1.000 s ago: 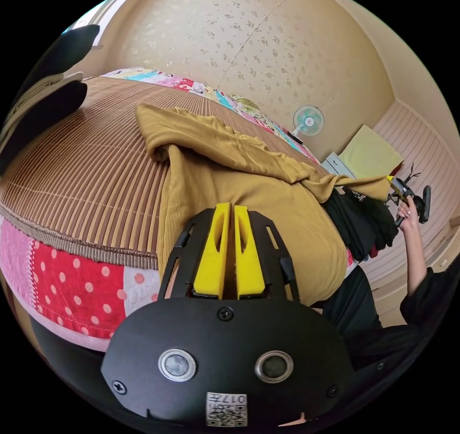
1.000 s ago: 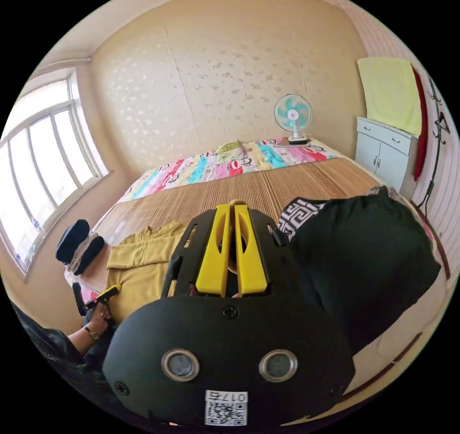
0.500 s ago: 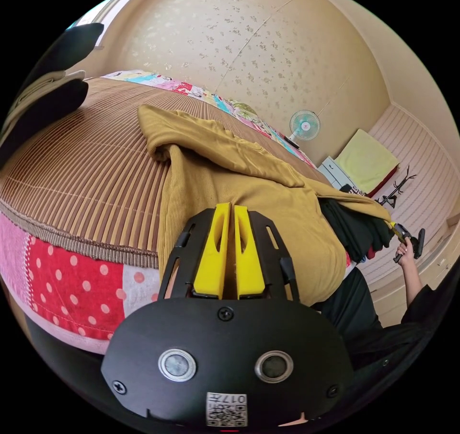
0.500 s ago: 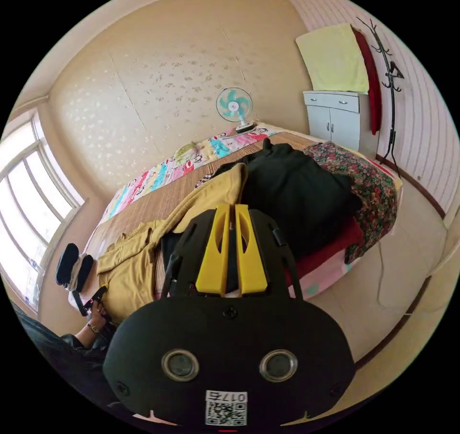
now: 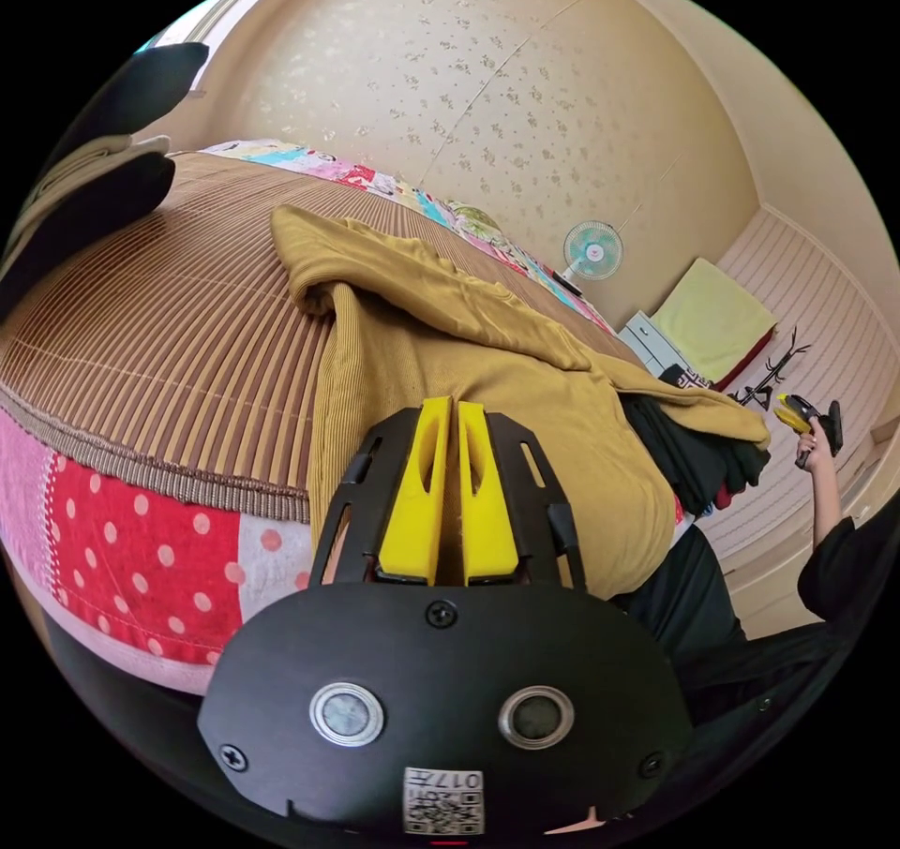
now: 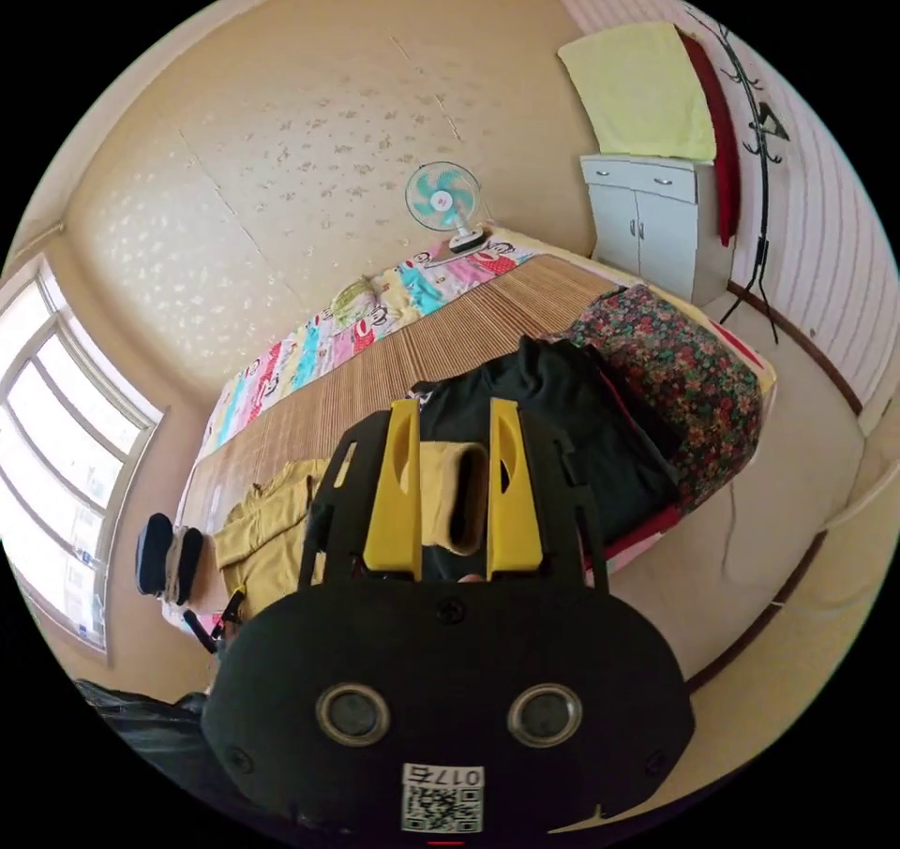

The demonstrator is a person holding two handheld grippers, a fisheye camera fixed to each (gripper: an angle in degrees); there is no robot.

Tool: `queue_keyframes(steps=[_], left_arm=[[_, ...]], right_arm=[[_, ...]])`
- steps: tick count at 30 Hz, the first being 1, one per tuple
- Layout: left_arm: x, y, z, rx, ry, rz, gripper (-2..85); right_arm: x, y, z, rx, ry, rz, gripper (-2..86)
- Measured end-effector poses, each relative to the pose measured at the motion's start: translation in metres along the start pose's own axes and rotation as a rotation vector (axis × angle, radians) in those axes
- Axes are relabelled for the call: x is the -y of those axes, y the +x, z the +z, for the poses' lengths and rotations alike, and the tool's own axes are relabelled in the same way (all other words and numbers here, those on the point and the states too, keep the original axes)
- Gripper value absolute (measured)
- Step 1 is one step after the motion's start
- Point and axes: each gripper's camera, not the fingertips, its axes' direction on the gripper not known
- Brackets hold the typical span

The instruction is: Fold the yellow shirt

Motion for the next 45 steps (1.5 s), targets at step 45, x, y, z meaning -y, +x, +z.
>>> queue_keyframes(steps=[45], left_arm=[[0.009, -0.030, -0.075, -0.087, 0.035, -0.029, -0.2]], right_arm=[[-0.113, 0.133, 0.054, 0.281, 0.197, 0.148, 12.1]])
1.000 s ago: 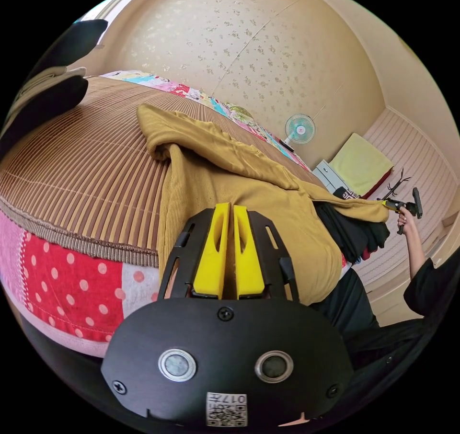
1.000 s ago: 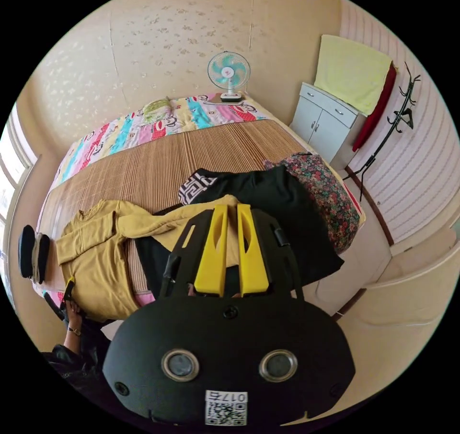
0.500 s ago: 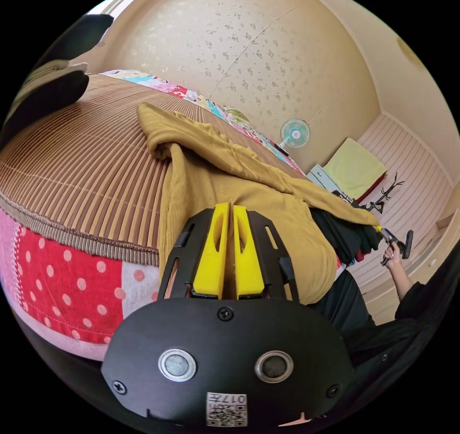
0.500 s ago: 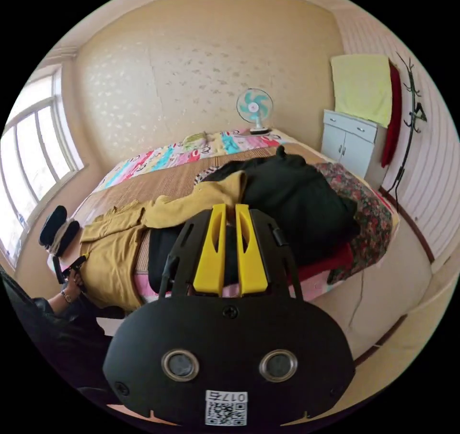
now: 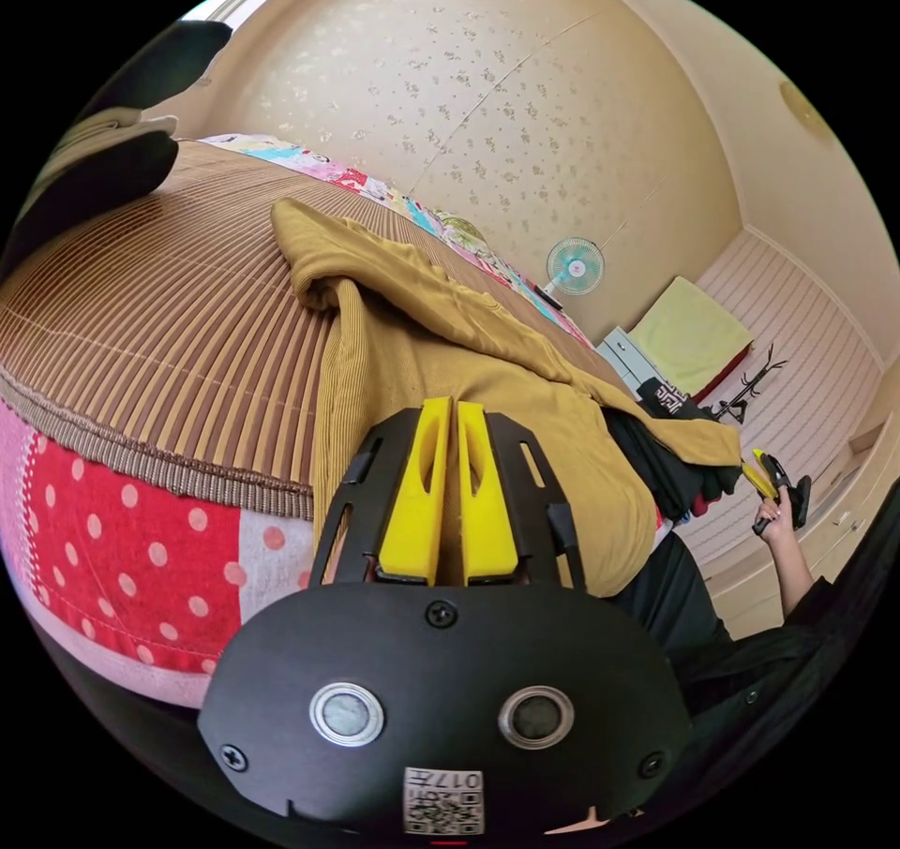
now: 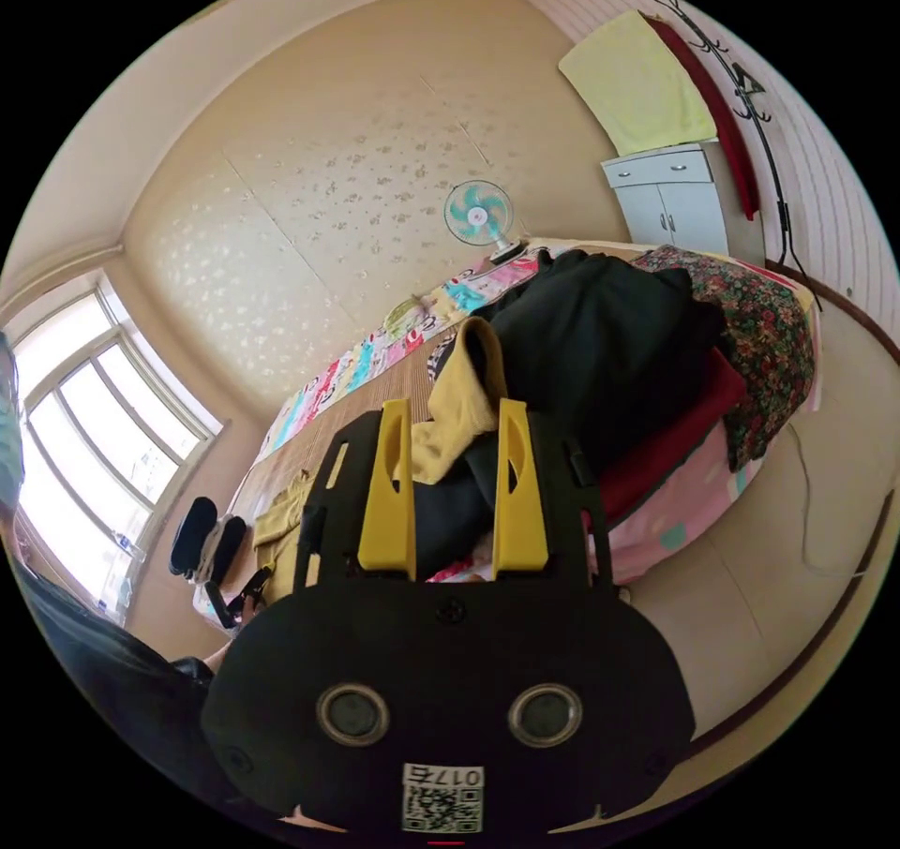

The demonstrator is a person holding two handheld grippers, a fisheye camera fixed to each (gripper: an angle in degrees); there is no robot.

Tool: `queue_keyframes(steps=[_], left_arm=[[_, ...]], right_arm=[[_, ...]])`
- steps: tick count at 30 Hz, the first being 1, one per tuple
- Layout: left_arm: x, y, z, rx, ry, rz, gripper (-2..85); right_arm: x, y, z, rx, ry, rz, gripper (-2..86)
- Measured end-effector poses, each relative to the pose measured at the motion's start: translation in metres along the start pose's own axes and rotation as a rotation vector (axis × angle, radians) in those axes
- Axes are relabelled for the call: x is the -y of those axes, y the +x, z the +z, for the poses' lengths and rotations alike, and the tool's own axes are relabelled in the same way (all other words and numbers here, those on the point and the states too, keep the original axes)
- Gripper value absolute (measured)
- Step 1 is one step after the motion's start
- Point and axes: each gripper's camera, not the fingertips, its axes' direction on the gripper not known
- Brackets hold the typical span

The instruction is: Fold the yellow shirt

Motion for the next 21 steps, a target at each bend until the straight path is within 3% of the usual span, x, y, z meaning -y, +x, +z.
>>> queue_keyframes(steps=[6, 14, 17, 21], left_arm=[[-0.002, 0.001, -0.007, -0.009, 0.001, -0.002, -0.3], [-0.006, 0.004, -0.016, -0.025, 0.008, 0.008, -0.5], [-0.011, 0.007, -0.019, -0.021, 0.022, 0.038, -0.6], [-0.015, 0.010, -0.023, -0.017, 0.028, 0.049, -0.6]], right_arm=[[0.011, 0.022, 0.033, -0.060, -0.064, 0.026, 11.3], [0.082, 0.017, 0.068, -0.134, -0.085, 0.050, 3.8], [0.125, -0.022, 0.107, -0.080, -0.079, -0.048, 3.2], [0.189, -0.141, 0.170, 0.033, -0.075, -0.298, 2.9]])
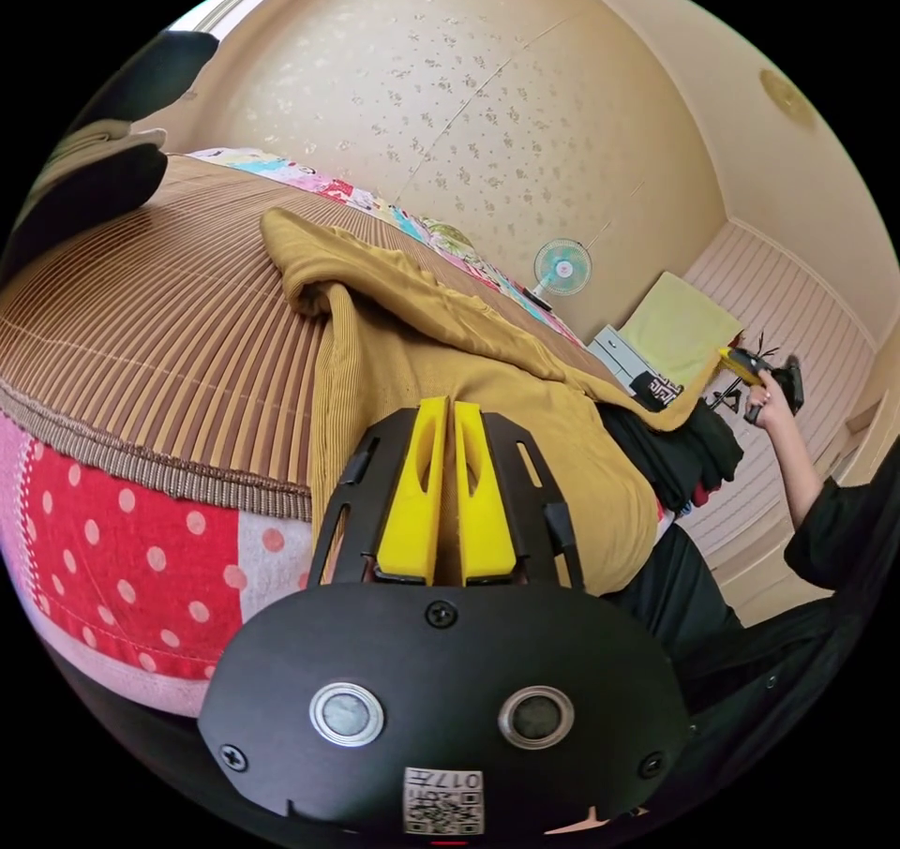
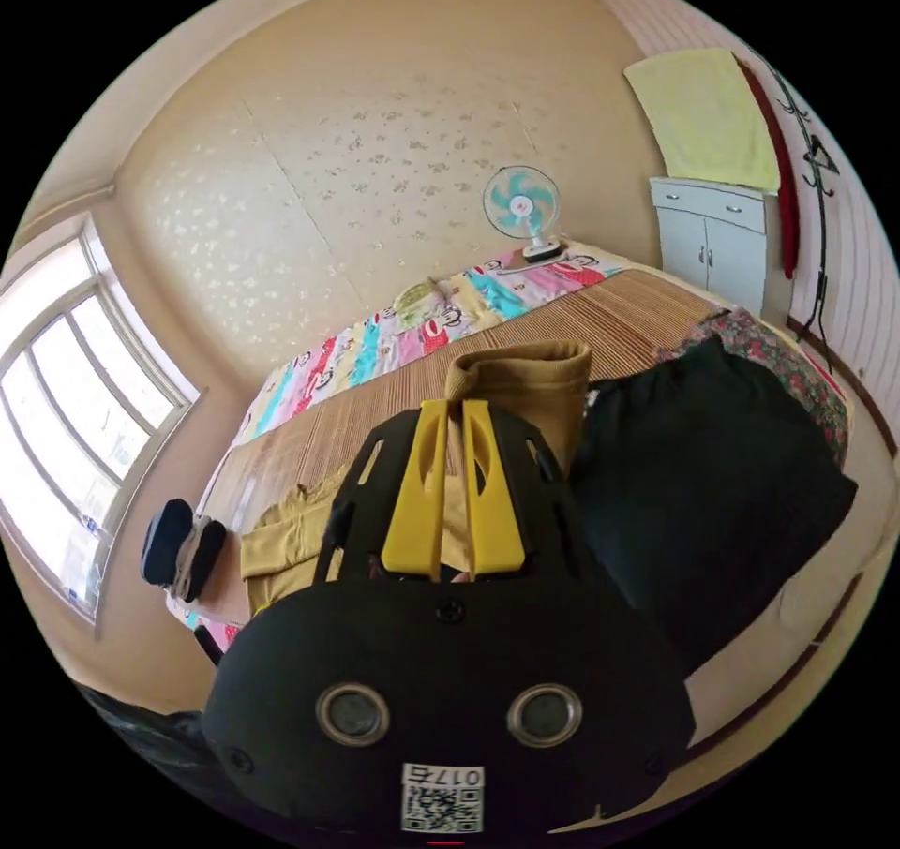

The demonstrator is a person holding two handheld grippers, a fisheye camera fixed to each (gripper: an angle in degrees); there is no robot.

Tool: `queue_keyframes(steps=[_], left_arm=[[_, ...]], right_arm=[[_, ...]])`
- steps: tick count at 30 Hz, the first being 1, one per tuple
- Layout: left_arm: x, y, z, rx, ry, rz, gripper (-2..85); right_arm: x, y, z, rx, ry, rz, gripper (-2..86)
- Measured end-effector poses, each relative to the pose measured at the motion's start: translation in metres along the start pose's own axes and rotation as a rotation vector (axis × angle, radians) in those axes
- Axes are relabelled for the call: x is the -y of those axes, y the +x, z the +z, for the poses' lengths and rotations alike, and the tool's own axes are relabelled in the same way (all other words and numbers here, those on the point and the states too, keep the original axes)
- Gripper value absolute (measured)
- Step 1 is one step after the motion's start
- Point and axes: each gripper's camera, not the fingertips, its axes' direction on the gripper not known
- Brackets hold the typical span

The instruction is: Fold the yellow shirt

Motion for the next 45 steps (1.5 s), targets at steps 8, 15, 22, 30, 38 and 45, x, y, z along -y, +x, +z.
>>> queue_keyframes(steps=[8, 15, 22, 30, 38, 45], left_arm=[[-0.008, -0.004, -0.006, -0.053, 0.021, -0.008, -0.6], [-0.013, -0.004, -0.006, -0.097, 0.020, -0.008, -0.7], [-0.016, -0.002, -0.001, -0.126, 0.027, -0.011, -0.7], [-0.017, 0.009, 0.012, -0.116, 0.025, -0.008, -0.7], [-0.006, 0.028, 0.031, -0.083, -0.020, -0.061, -0.4], [0.020, 0.078, 0.025, 0.234, -0.151, -0.205, -0.6]], right_arm=[[-0.021, -0.229, 0.161, 0.457, -0.044, -0.418, 2.4], [-0.236, -0.307, 0.373, 0.617, -0.791, -0.518, 0.0], [-0.203, -0.281, 0.314, 0.711, -0.513, -0.431, 0.3], [-0.250, -0.264, 0.336, 0.727, -0.776, -0.531, 0.9], [-0.240, -0.148, 0.248, 0.564, -0.660, -0.545, 1.9], [-0.248, -0.018, 0.191, 0.094, -0.633, -0.482, 1.4]])
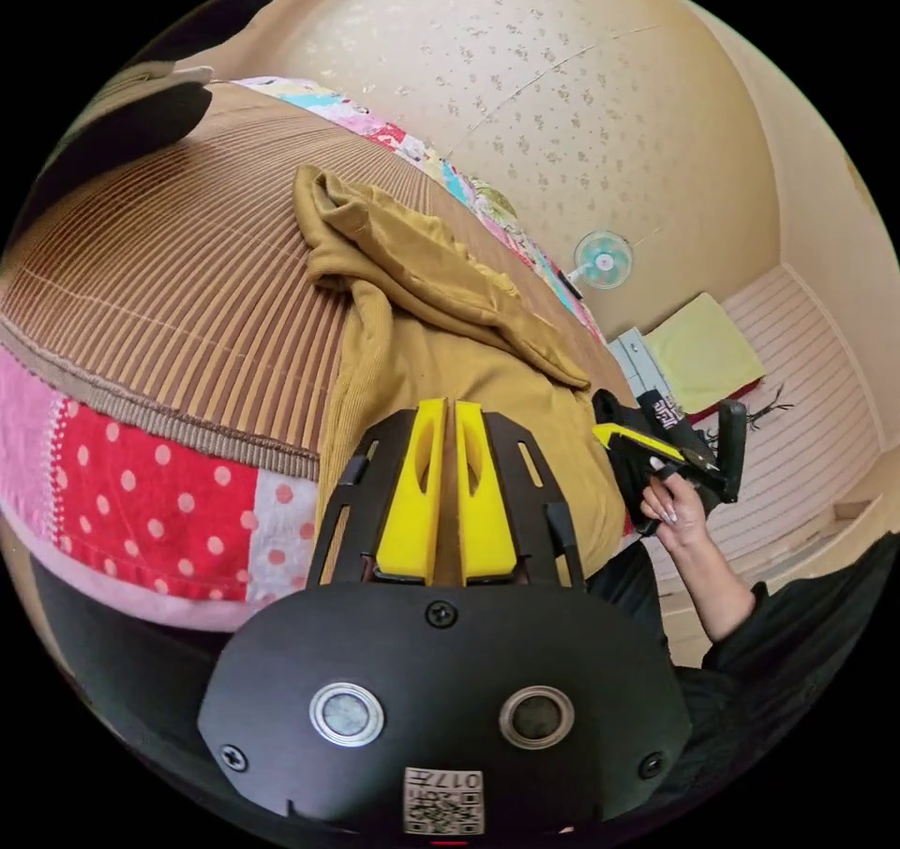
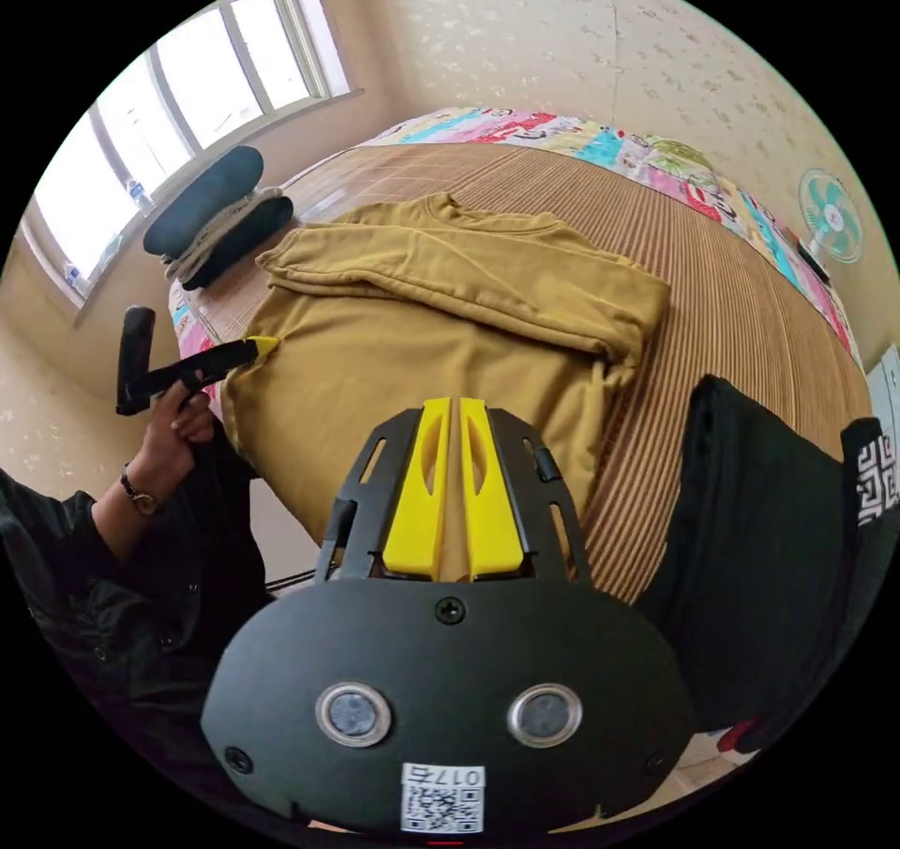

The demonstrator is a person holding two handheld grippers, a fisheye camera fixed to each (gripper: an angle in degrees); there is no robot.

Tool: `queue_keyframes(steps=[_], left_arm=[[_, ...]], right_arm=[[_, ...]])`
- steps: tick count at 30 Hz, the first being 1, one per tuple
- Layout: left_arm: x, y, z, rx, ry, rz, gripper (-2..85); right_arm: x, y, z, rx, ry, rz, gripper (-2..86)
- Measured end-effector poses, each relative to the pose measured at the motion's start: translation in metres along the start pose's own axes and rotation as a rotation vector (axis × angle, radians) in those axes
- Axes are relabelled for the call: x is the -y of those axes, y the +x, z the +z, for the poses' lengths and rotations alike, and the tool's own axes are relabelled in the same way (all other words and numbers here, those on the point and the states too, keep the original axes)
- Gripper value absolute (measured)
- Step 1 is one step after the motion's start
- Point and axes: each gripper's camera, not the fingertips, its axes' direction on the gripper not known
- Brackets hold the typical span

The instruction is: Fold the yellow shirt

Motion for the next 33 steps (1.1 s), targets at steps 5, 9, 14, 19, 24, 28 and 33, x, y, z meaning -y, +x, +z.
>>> queue_keyframes(steps=[5, 9, 14, 19, 24, 28, 33], left_arm=[[0.007, 0.058, 0.019, 0.337, -0.039, 0.188, -0.9], [0.037, 0.083, 0.063, 0.385, -0.177, 0.212, -0.9], [0.071, 0.096, 0.102, 0.357, -0.200, 0.271, -1.0], [0.112, 0.106, 0.143, 0.361, -0.192, 0.289, -1.0], [0.149, 0.120, 0.173, 0.408, -0.183, 0.313, -1.0], [0.180, 0.125, 0.194, 0.421, -0.157, 0.322, -1.0], [0.216, 0.102, 0.202, 0.285, -0.153, 0.247, -1.0]], right_arm=[[-0.018, 0.014, 0.021, -0.064, -0.032, 0.121, 0.7], [-0.002, 0.002, 0.047, -0.131, 0.009, 0.187, 0.5], [0.035, -0.011, 0.066, -0.192, -0.007, 0.226, 0.5], [0.086, -0.011, 0.088, -0.265, -0.066, 0.189, 0.5], [0.114, 0.016, 0.096, -0.173, -0.020, 0.273, 0.5], [0.130, 0.032, 0.102, -0.113, 0.008, 0.309, 0.5], [0.156, 0.024, 0.113, -0.192, 0.008, 0.303, 0.5]])
